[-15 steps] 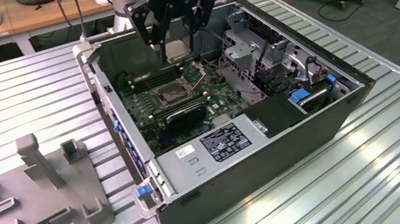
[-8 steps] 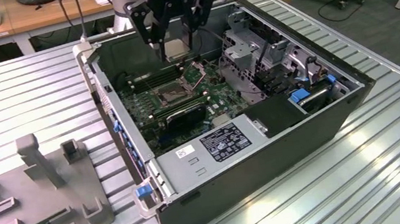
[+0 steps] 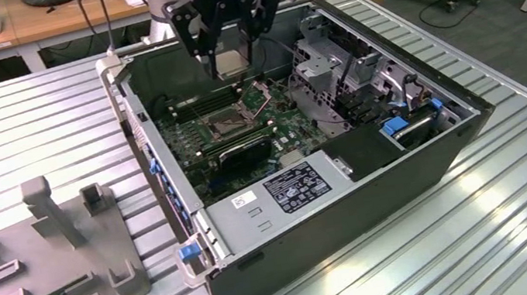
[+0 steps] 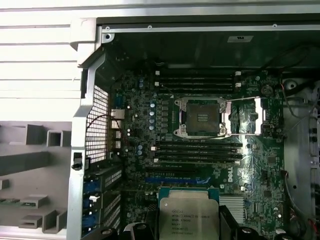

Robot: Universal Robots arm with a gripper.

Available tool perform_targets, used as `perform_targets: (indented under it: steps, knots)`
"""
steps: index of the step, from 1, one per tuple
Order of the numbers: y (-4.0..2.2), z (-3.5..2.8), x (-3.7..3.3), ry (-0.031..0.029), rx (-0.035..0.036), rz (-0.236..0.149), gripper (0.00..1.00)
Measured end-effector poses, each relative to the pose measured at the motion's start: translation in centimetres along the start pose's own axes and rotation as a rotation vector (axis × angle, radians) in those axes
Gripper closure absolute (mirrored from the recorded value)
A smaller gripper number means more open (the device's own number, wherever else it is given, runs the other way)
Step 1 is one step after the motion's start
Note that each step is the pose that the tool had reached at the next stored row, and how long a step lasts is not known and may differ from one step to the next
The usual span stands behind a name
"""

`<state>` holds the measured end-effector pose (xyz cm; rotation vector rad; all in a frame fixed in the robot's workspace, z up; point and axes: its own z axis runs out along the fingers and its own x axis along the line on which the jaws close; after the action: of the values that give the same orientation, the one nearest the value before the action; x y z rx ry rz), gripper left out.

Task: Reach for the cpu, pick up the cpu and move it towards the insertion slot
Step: 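Pick up the cpu and move it towards the insertion slot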

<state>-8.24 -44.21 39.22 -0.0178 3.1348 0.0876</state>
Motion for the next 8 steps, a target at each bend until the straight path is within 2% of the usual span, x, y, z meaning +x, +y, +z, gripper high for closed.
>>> perform_targets:
  steps: [8]
  knots:
    - [0.41, 0.10, -0.08, 0.0000, 0.0000, 0.000, 0.45]
